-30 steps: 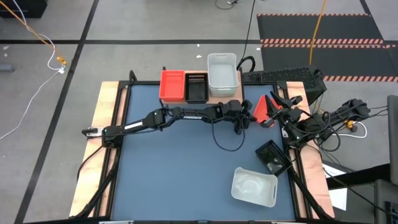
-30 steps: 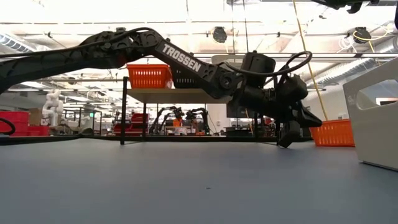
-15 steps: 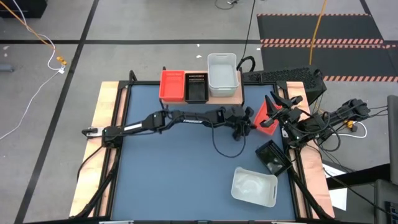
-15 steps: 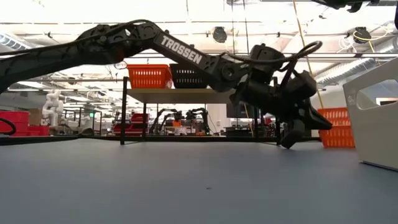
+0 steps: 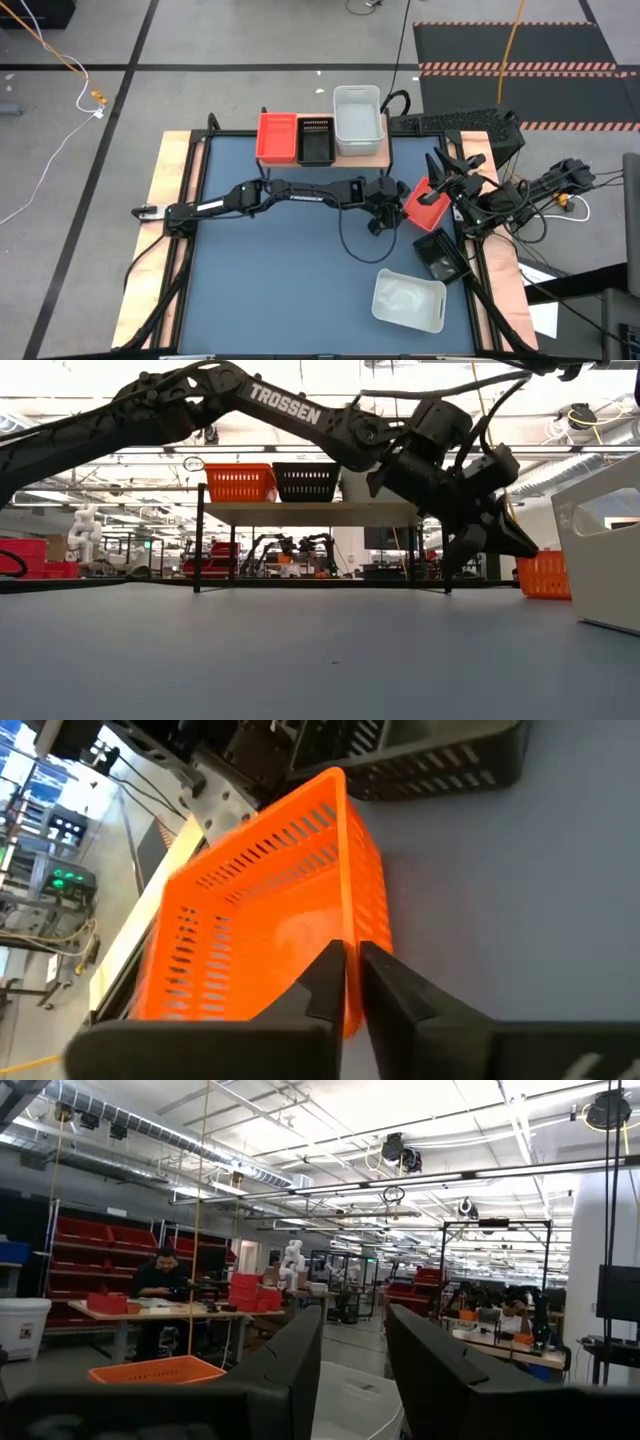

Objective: Stack baskets on shelf by color
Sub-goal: Stack the orange bin on top of the other orange bins on the shelf

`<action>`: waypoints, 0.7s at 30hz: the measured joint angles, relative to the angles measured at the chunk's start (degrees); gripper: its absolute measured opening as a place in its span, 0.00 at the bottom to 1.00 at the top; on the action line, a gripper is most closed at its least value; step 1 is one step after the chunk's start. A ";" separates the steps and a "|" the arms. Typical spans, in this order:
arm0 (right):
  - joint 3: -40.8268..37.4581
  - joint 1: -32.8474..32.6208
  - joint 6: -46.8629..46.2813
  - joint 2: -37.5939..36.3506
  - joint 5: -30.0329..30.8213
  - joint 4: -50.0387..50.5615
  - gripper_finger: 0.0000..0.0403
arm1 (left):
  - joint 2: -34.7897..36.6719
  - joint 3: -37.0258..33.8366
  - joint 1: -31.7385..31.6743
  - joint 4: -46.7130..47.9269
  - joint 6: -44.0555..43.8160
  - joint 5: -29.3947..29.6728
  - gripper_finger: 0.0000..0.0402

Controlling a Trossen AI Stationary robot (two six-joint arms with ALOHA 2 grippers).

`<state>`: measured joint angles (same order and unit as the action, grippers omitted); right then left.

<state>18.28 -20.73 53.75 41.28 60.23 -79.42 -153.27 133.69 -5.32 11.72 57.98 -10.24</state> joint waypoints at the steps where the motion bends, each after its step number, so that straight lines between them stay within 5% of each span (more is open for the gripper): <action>1: 0.00 0.00 -0.06 0.00 -0.03 0.00 0.27 | 0.04 0.00 -0.02 -0.02 0.02 0.03 0.12; 14: -0.01 0.00 -0.74 0.00 -0.05 0.00 0.27 | -0.31 -0.09 -0.15 -0.80 -1.62 -0.22 0.42; 21: -0.02 0.00 -2.54 0.00 -0.36 -0.04 0.27 | -2.27 -0.20 0.10 -5.41 -1.39 -0.15 0.38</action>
<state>18.26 -20.73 51.21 41.28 59.87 -79.46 -155.54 133.49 -5.22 6.32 56.58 -10.39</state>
